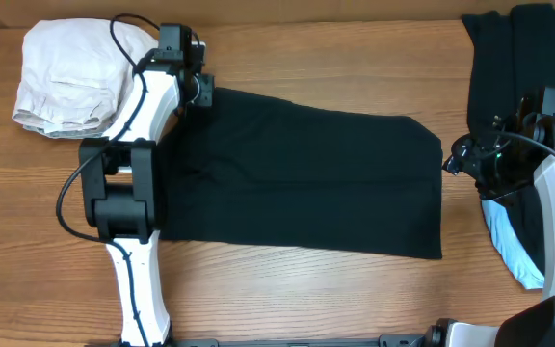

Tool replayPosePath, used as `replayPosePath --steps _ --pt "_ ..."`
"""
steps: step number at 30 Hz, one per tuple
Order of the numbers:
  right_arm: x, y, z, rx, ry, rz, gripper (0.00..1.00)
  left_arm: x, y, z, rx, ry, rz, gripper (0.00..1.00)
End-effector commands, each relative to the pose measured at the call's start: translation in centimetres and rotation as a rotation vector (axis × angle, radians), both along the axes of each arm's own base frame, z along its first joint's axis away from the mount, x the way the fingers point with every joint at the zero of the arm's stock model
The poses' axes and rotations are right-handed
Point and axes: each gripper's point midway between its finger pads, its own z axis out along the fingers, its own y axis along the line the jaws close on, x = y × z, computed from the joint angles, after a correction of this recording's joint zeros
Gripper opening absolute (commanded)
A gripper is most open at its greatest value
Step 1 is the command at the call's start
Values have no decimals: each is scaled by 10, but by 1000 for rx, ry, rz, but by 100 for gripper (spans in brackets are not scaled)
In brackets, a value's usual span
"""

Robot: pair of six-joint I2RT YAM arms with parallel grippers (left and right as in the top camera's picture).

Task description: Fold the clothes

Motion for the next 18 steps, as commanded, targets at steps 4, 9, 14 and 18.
replayPosePath --steps 4,9,14,18 --pt "2 -1 11 -11 -32 2 80 7 0 2 -8 -22 -6 29" --pt "0 -1 11 -9 -25 2 80 5 0 7 -8 -10 -7 4" --pt "-1 -1 11 -8 -21 2 80 -9 1 35 -3 67 -3 4" --pt "-3 0 10 -5 -12 2 79 -44 3 51 1 220 12 4"
